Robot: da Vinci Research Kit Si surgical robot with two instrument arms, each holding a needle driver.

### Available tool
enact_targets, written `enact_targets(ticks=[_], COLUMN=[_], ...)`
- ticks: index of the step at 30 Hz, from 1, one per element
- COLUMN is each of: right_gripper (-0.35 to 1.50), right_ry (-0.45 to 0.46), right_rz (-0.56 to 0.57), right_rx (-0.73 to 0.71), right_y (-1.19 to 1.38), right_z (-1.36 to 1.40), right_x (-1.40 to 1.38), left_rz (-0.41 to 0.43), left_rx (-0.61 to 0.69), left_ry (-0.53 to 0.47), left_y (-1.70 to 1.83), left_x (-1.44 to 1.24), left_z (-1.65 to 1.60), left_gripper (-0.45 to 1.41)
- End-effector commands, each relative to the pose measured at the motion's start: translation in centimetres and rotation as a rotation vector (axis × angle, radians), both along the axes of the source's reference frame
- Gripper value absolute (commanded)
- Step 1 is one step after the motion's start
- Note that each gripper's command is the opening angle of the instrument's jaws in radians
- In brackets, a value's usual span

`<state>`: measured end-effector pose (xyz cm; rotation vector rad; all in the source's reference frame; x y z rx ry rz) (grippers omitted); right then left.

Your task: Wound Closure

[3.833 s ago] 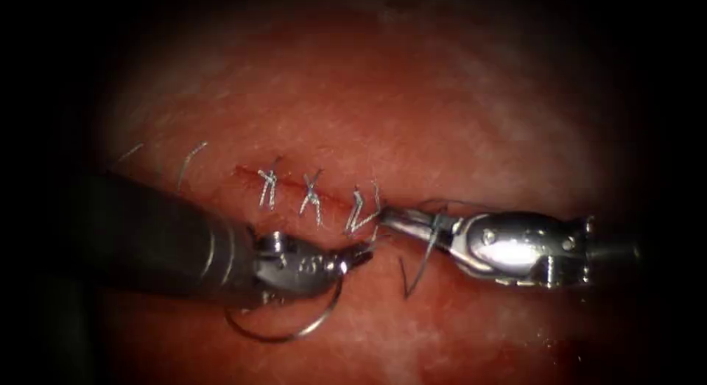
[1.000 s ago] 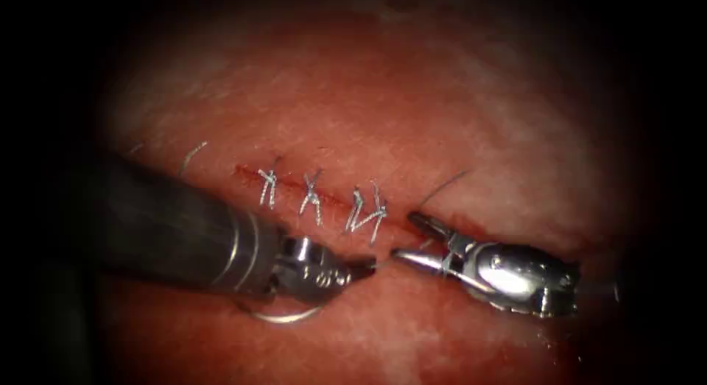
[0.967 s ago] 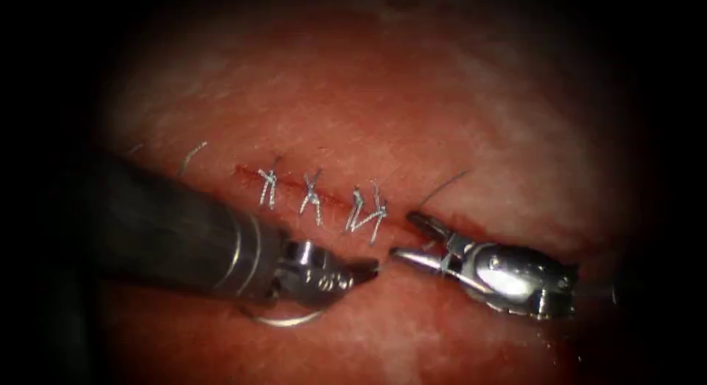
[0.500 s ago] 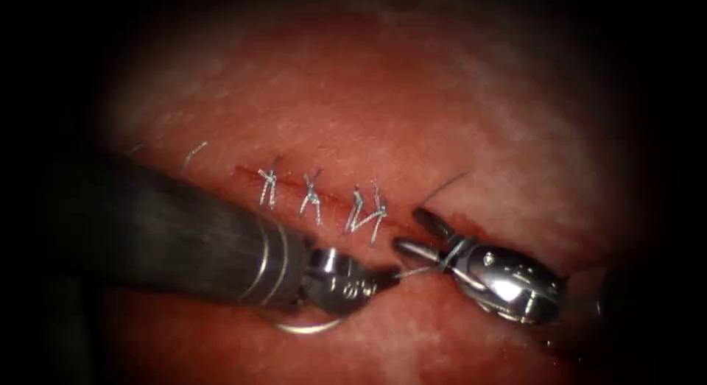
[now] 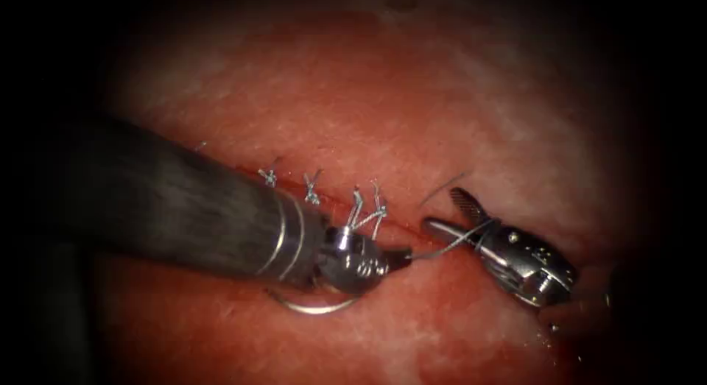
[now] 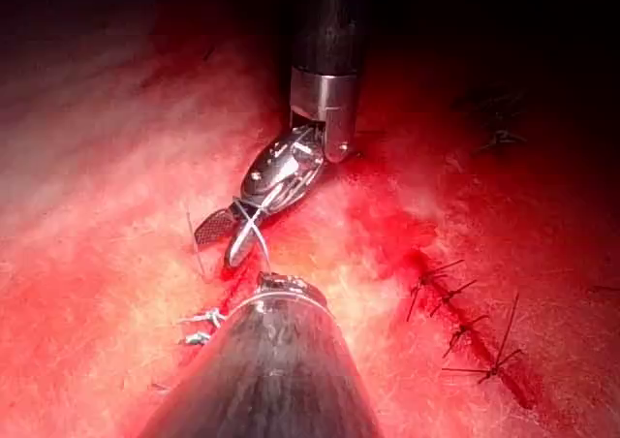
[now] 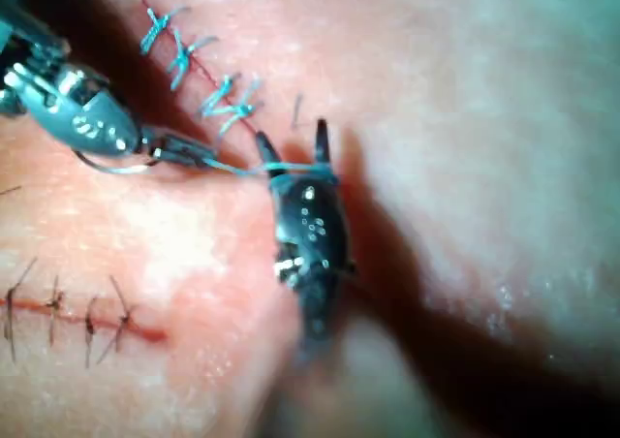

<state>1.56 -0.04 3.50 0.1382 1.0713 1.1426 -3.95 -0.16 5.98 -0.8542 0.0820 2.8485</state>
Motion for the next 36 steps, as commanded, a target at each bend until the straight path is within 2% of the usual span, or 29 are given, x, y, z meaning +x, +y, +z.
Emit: enact_targets(ticks=[1, 11, 16, 17, 18, 19, 20, 22, 24, 36], right_gripper=[0.83, 0.88, 0.79, 0.68, 0.68, 0.56, 0.24, -0.15, -0.35, -0.35], right_ry=[0.004, 0.037, 0.050, 0.051, 0.051, 0.051, 0.058, 0.066, 0.072, 0.016], right_rz=[-0.001, 0.015, 0.029, 0.031, 0.031, 0.032, 0.035, 0.043, 0.049, -0.024], right_rx=[0.012, 0.006, 0.001, 0.000, 0.000, 0.000, -0.004, -0.016, -0.026, -0.163], right_y=[-0.12, 0.00, 0.05, 0.06, 0.06, 0.07, 0.07, 0.11, 0.13, 0.14], right_z=[0.08, 0.10, 0.05, 0.04, 0.04, 0.05, 0.05, 0.03, 0.02, -0.07], right_x=[0.08, 0.20, 0.25, 0.26, 0.26, 0.26, 0.26, 0.26, 0.26, 0.24], left_rz=[0.002, 0.002, 0.002, 0.002, 0.002, 0.002, 0.004, 0.004, 0.003, -0.012], left_rx=[0.005, 0.008, 0.009, 0.008, 0.008, 0.008, 0.008, 0.007, 0.006, 0.006], left_ry=[0.000, 0.002, 0.002, 0.004, 0.004, 0.004, 0.003, 0.006, 0.011, 0.020], left_y=[-0.12, -0.10, -0.10, -0.10, -0.10, -0.10, -0.11, -0.11, -0.10, 0.03], left_x=[-0.03, -0.01, -0.01, 0.00, 0.00, 0.01, 0.03, 0.06, 0.07, 0.17], left_z=[0.04, -0.01, -0.03, -0.03, -0.03, -0.03, -0.03, -0.04, -0.05, -0.12], left_gripper=[-0.45, -0.45, -0.45, -0.45, -0.45, -0.45, -0.45, -0.45, -0.45, -0.45])
